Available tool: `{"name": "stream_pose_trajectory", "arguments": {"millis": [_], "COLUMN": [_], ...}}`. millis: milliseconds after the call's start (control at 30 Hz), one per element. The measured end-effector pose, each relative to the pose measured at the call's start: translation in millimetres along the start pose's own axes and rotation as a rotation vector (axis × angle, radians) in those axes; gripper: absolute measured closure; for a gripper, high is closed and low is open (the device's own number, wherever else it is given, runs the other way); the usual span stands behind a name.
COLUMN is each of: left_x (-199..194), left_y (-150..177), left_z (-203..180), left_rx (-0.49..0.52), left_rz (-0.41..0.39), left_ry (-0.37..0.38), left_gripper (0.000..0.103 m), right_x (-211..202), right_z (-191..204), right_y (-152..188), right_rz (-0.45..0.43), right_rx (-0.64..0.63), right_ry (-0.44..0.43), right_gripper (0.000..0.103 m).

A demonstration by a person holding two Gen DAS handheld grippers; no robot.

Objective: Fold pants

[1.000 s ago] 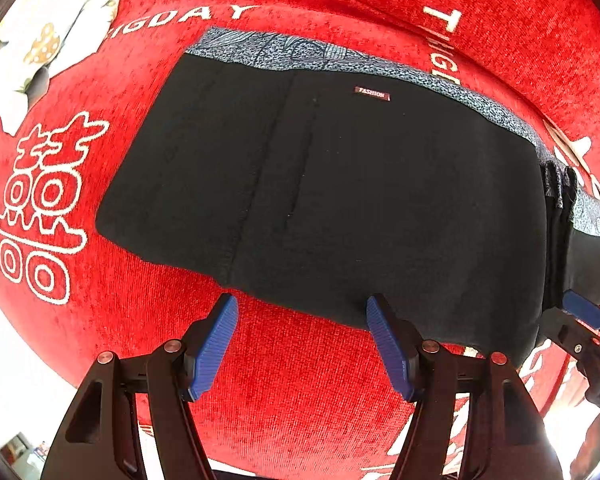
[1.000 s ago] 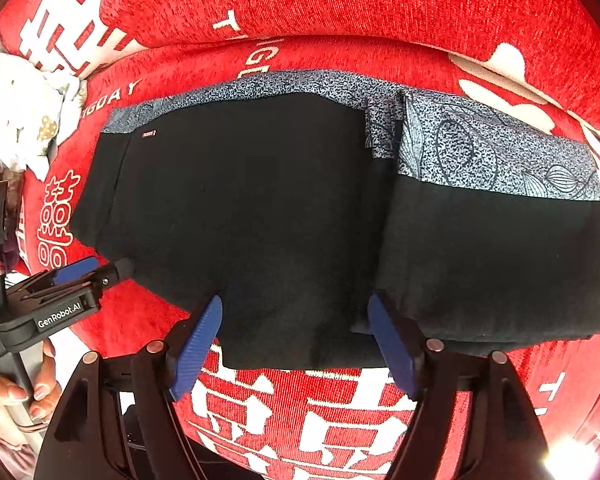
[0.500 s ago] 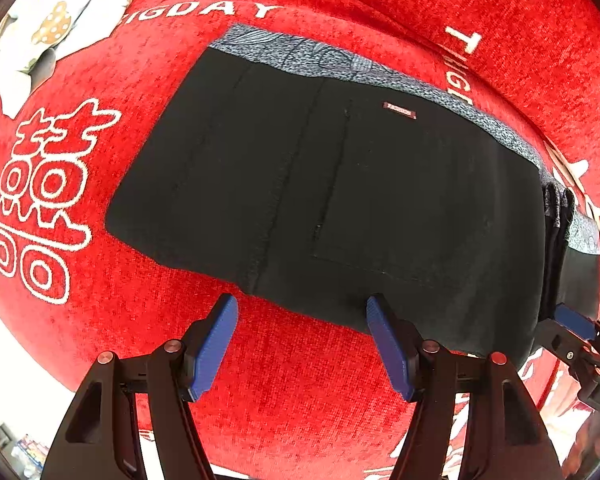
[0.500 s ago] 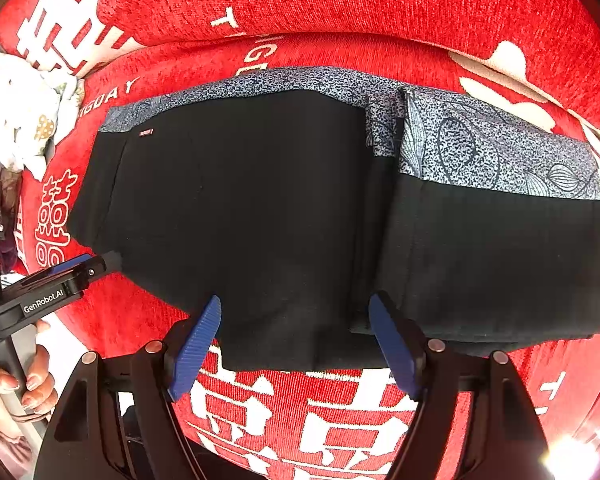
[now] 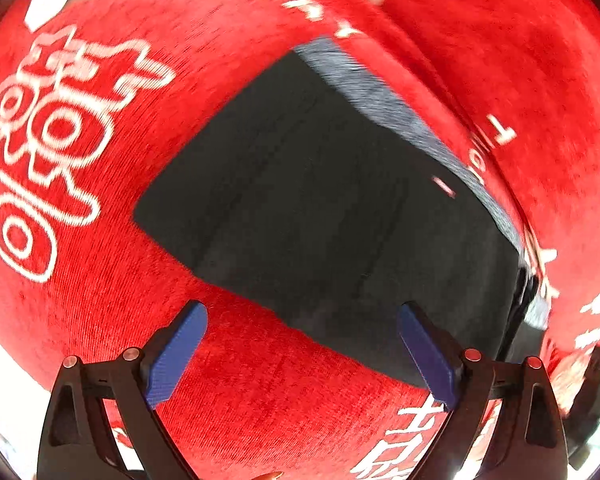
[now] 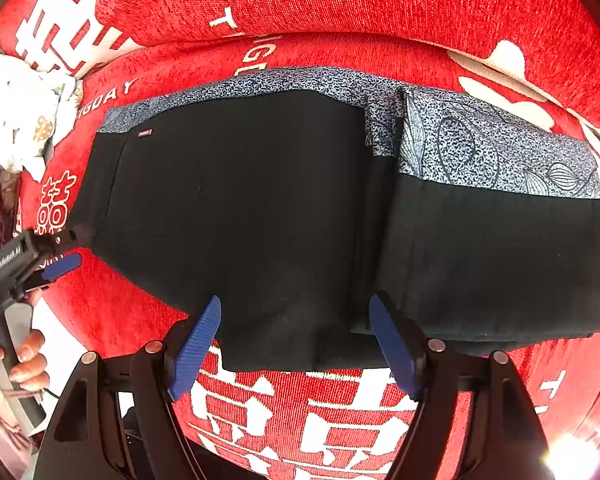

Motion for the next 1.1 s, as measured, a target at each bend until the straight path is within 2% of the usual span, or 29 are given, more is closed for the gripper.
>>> {"name": "stream_pose_trajectory", "arguments": {"millis": [233, 433, 533, 600, 667, 733, 800, 867, 900, 967, 1100], "left_x": [3.5, 14.8, 18.0, 24.6, 23.5, 12.8, 6.4, 6.5, 7.7, 5.4, -0.4], "left_y": [0.4, -12.9, -17.8, -18.3, -17.5, -14.9, -13.8, -12.8, -12.3, -10.1, 6.7], "left_z": [30.4, 22.5, 22.6, 16.8, 10.9, 0.3, -11.1, -17.8, -19.6, -26.1, -62.1], "left_rx": [-0.094, -0.133, -0.153, -0.160, -0.152, -0.102, -0.040, 0.031, 0.068, 0.130, 0.419], "left_rz": [0.023, 0.009, 0.013, 0.005, -0.012, -0.065, -0.104, -0.113, -0.116, -0.143, -0.260], "left_ry": [0.136, 0.219, 0.233, 0.217, 0.189, 0.163, 0.119, 0.002, -0.047, -0.094, -0.313], "left_gripper": [0.006, 0.006, 0.006, 0.006, 0.006, 0.007, 0.021, 0.056, 0.059, 0.063, 0.065], "right_x": [0.2, 0.3, 0.7, 0.6, 0.6, -0.2, -4.9, -14.5, -22.1, -31.8, -46.8], "right_z": [0.0, 0.3, 1.4, 2.1, 2.6, 3.1, 3.8, 7.3, 11.1, 18.1, 47.7], "right_y": [0.3, 1.6, 2.3, 2.7, 2.9, 2.8, 1.9, -1.5, -5.3, -12.2, -44.3], "right_rz": [0.001, -0.001, -0.002, -0.005, -0.006, -0.007, -0.014, -0.036, -0.053, -0.070, -0.068], "right_rx": [-0.003, -0.005, -0.005, -0.005, -0.004, -0.001, 0.005, -0.002, -0.013, -0.028, -0.087], "right_ry": [0.002, 0.006, 0.010, 0.010, 0.013, 0.014, 0.018, 0.019, 0.013, -0.010, -0.106], "right_gripper": [0.023, 0.023, 0.023, 0.022, 0.022, 0.022, 0.022, 0.022, 0.022, 0.022, 0.022]}}
Point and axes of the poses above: each gripper's, at about its wrist camera, not at the fingertips, and x roughly the way its jaws point, z to its left, y to its underside, the point moved 4 cm from there along x, roughly the way its jaws point
